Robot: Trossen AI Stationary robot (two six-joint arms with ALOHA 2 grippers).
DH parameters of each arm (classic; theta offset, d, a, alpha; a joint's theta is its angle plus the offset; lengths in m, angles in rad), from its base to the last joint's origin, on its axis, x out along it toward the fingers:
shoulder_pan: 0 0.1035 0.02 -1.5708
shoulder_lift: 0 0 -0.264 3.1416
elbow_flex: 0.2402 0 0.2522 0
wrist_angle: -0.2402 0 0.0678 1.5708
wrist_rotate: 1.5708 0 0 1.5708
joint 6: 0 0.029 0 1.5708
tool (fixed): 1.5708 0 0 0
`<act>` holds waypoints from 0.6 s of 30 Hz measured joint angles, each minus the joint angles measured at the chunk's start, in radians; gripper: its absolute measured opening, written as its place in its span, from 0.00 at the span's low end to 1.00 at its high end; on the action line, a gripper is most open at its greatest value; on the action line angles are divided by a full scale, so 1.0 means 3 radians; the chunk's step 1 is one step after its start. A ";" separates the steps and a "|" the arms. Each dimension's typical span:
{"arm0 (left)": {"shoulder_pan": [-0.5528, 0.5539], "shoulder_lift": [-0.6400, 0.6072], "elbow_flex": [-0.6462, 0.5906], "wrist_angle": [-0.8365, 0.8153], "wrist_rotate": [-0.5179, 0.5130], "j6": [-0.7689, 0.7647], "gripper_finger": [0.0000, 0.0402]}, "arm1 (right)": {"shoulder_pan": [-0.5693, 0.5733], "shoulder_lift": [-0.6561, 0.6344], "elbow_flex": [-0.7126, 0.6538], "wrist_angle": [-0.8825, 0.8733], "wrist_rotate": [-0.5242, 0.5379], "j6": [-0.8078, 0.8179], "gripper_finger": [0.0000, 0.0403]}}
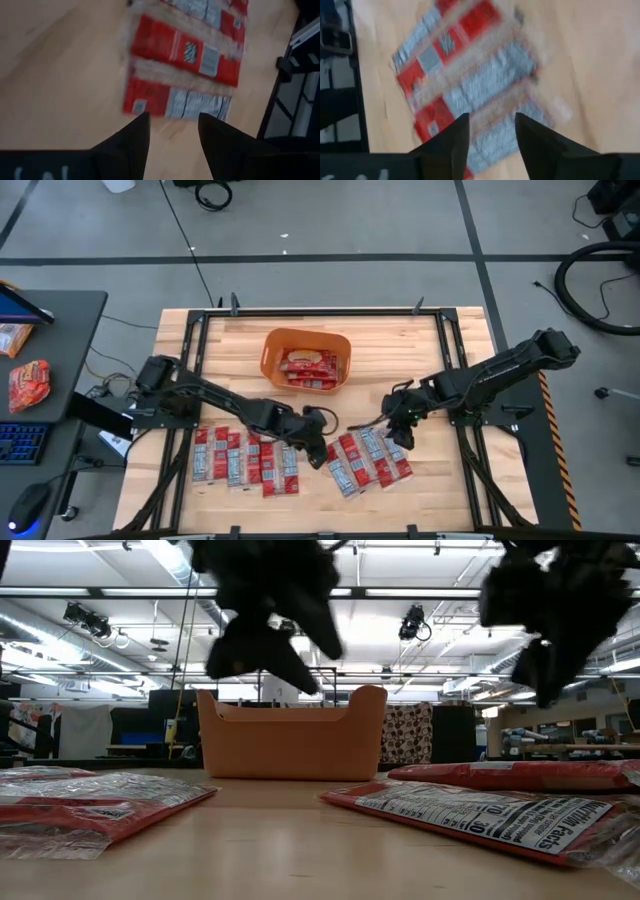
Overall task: Sort popcorn bags into baskets
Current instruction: Put the red popcorn bag into the orange bin
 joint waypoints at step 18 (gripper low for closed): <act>-0.0052 0.0993 0.0610 0.0578 -0.0173 0.0271 0.44 | 0.0305 0.0330 -0.0731 0.1548 0.0145 0.0670 0.60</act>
